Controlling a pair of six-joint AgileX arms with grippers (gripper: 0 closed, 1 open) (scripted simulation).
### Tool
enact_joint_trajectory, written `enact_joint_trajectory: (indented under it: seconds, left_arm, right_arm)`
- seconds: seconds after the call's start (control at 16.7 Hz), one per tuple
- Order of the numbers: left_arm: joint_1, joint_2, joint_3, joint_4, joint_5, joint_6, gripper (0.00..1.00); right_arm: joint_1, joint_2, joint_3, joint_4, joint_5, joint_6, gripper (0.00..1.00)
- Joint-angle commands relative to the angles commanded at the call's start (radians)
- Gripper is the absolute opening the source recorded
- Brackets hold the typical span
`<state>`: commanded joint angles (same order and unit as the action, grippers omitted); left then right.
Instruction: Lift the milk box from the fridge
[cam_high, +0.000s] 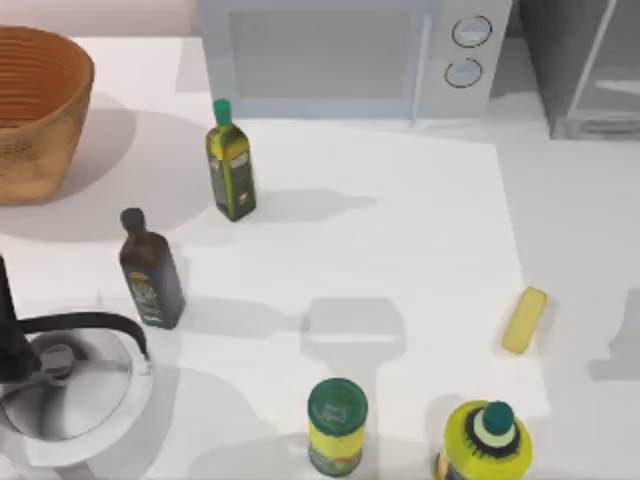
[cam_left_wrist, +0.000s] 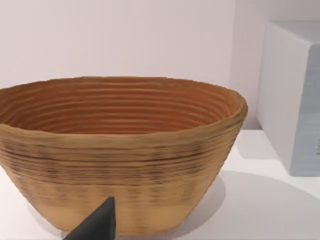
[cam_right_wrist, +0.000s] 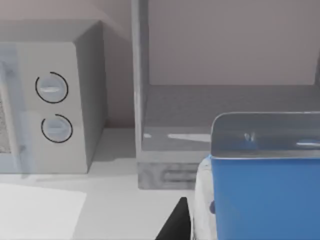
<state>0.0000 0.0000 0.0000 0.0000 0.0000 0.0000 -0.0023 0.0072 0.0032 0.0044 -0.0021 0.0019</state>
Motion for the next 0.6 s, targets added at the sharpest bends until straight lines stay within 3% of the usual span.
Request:
enact_joint_trajectory:
  seconds: [0.6]
  left_arm:
    - [0.0, 0.0, 0.0, 0.0, 0.0, 0.0, 1.0]
  right_arm:
    - [0.077, 0.394, 0.111, 0.298, -0.059, 0.003, 0.0]
